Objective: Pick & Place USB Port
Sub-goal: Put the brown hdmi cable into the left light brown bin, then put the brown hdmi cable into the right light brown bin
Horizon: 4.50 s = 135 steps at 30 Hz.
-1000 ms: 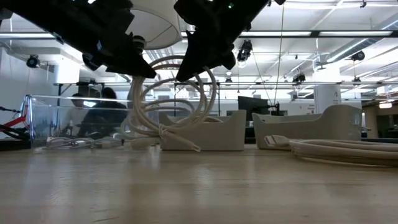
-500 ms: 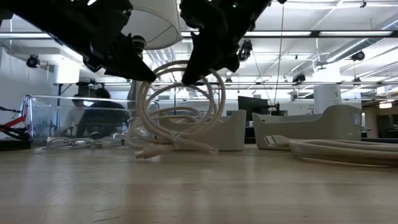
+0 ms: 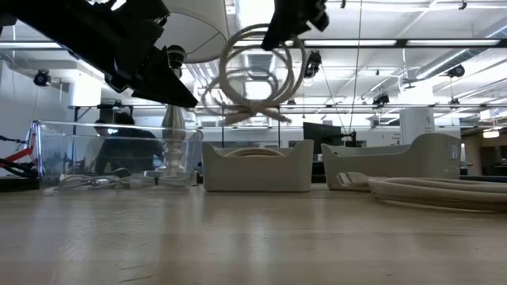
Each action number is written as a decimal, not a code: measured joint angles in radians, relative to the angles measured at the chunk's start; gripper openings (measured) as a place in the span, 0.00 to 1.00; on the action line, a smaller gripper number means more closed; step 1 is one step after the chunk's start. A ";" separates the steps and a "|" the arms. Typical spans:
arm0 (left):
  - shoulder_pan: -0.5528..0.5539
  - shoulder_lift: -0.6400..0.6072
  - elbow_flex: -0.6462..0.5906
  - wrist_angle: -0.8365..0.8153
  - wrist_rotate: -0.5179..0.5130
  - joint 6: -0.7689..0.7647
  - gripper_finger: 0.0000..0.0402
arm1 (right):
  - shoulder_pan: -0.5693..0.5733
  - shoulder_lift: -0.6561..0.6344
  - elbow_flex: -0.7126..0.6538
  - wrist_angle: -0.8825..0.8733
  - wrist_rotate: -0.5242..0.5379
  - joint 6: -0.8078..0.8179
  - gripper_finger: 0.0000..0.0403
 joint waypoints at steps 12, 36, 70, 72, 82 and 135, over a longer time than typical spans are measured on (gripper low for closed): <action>0.000 0.000 -0.001 -0.001 0.000 -0.001 0.36 | -0.143 0.106 -0.008 0.004 -0.025 0.026 0.03; 0.000 0.000 -0.003 -0.040 0.000 -0.016 0.36 | -0.172 0.233 -0.009 -0.043 -0.053 0.050 0.19; 0.000 0.001 -0.003 -0.045 0.000 -0.016 0.36 | -0.262 0.159 -0.009 -0.087 -0.053 -0.154 0.47; 0.000 0.001 -0.003 -0.045 0.000 -0.016 0.36 | -0.257 0.138 -0.009 -0.109 -0.056 -0.148 0.47; 0.000 0.001 -0.003 -0.045 0.000 -0.016 0.36 | -0.173 0.013 -0.006 -0.334 -0.224 0.090 0.44; 0.028 0.001 -0.051 -0.016 0.052 -0.081 0.36 | 0.249 0.034 -0.638 0.320 -0.592 0.608 0.42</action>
